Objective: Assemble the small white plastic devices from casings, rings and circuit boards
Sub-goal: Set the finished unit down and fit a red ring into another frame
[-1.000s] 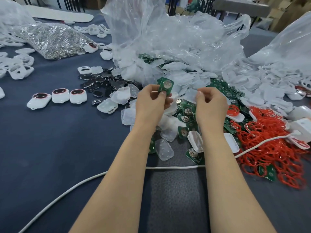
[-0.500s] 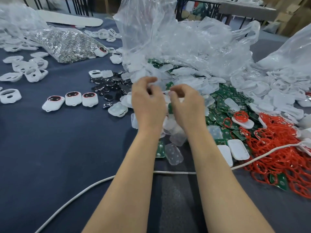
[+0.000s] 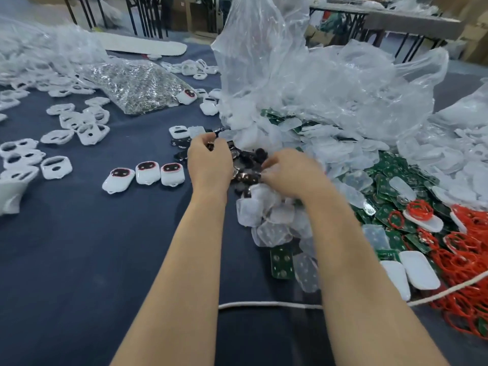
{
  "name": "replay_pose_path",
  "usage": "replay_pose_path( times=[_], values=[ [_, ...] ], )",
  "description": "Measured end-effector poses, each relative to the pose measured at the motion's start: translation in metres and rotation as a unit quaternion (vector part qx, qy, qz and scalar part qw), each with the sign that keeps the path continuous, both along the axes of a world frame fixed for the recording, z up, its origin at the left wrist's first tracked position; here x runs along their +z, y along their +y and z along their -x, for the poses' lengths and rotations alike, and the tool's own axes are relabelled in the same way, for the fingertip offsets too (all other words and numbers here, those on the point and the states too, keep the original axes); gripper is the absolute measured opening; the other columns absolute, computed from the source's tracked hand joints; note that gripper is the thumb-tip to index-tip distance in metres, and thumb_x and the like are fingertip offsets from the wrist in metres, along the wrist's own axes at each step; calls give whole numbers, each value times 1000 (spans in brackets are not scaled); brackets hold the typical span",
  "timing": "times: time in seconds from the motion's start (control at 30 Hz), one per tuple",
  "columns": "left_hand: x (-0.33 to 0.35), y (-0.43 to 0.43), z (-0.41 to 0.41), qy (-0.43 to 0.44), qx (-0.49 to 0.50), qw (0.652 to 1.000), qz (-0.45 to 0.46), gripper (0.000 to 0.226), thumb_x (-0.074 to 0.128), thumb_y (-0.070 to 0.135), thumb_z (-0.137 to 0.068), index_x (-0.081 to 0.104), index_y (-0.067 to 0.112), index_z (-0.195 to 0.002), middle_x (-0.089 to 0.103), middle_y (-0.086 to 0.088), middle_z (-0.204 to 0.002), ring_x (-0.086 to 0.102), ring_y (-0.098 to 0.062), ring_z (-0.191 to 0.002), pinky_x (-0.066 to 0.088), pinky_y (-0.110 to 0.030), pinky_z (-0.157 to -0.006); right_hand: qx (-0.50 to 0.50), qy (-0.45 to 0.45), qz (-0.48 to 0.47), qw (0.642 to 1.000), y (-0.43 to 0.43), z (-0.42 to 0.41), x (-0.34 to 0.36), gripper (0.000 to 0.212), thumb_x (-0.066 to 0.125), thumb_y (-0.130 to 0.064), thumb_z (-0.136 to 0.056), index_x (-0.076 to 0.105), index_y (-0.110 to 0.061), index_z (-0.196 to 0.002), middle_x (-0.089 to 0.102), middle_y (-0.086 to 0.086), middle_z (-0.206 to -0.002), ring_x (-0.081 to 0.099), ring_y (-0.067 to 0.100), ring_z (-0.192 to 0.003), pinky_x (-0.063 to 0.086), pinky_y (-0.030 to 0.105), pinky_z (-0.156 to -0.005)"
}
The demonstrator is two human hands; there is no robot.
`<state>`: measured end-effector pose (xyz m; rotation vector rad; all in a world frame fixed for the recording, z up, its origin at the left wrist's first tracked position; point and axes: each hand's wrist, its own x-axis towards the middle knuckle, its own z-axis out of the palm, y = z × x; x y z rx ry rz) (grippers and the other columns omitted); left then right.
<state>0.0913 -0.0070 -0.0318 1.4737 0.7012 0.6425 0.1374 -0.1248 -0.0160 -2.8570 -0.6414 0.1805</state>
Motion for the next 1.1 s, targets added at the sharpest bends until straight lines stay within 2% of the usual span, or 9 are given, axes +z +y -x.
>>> replay_pose_path(
  times=[0.1, 0.27, 0.43, 0.53, 0.63, 0.73, 0.87, 0.97, 1.1],
  values=[
    [1, -2, -14, 6, -16, 1000, -5, 29, 46, 15, -94, 56, 9, -122, 60, -7, -121, 58, -25, -109, 46, -34, -90, 22, 79, -52, 995, -10, 0, 23, 41, 62, -43, -87, 67, -11, -112, 67, 6, -116, 60, 24, -108, 44, 34, -90],
    [6, -4, -44, 10, -35, 999, 18, 32, 44, 13, -94, 53, 10, -124, 57, -8, -124, 56, -23, -104, 47, -33, -87, -44, -102, -295, 949, 32, -33, 29, 37, 45, -2, -92, 60, -12, -125, 62, 6, -126, 57, 18, -115, 37, 16, -95],
    [11, 10, -75, -33, -3, 998, 57, 37, 43, 16, -97, 46, 9, -133, 53, -6, -128, 53, -17, -105, 43, -29, -89, -67, -108, -468, 874, 88, -90, 41, 62, 44, -7, -95, 15, -8, -150, 9, 16, -158, 8, 25, -146, 10, 26, -113],
    [17, 20, -89, -103, 74, 991, -40, 42, 40, 22, -102, 37, 8, -141, 38, -6, -146, 37, -17, -133, 31, -29, -109, -25, -1, -390, 920, 104, -129, 38, 60, 38, -29, -102, 9, -12, -152, 23, 13, -156, 24, 27, -142, 21, 38, -115],
    [24, 29, -99, -188, 123, 950, -217, 43, 37, 25, -101, 40, 11, -142, 35, -7, -151, 27, -13, -141, 25, -32, -116, 76, 127, -65, 987, 104, -128, 38, 35, 45, -20, -100, 50, -4, -130, 57, 10, -118, 55, 26, -107, 45, 37, -90],
    [16, 41, -117, -57, -8, 949, -309, 33, 40, 21, -100, 60, 9, -124, 60, -13, -127, 52, -27, -120, 38, -32, -99, 161, 114, 100, 975, 87, -120, 37, 12, 56, -9, -88, 67, -15, -88, 68, 3, -96, 62, 25, -87, 52, 34, -74],
    [-5, 39, -120, 292, -171, 893, -297, 32, 37, 24, -96, 63, 21, -115, 61, -8, -122, 46, -34, -124, 20, -48, -113, 48, 128, 3, 991, 64, -129, 43, 25, 47, -10, -92, 68, -4, -104, 68, 9, -86, 60, 19, -67, 46, 18, -48],
    [-9, 34, -112, 324, -131, 875, -335, 34, 40, 29, -94, 60, 19, -119, 53, -6, -132, 33, -31, -135, 7, -55, -114, -121, 154, -186, 963, 57, -133, 40, 20, 46, -11, -96, 62, 1, -93, 60, 10, -80, 53, 12, -48, 32, 10, -27],
    [-8, 32, -110, 255, -116, 898, -340, 37, 46, 26, -94, 55, 10, -126, 37, -11, -146, 32, -31, -136, 22, -44, -114, -158, 115, -243, 950, 57, -130, 34, 20, 46, -19, -95, 52, 0, -100, 68, 14, -96, 63, 21, -57, 45, 22, -41]
  ],
)
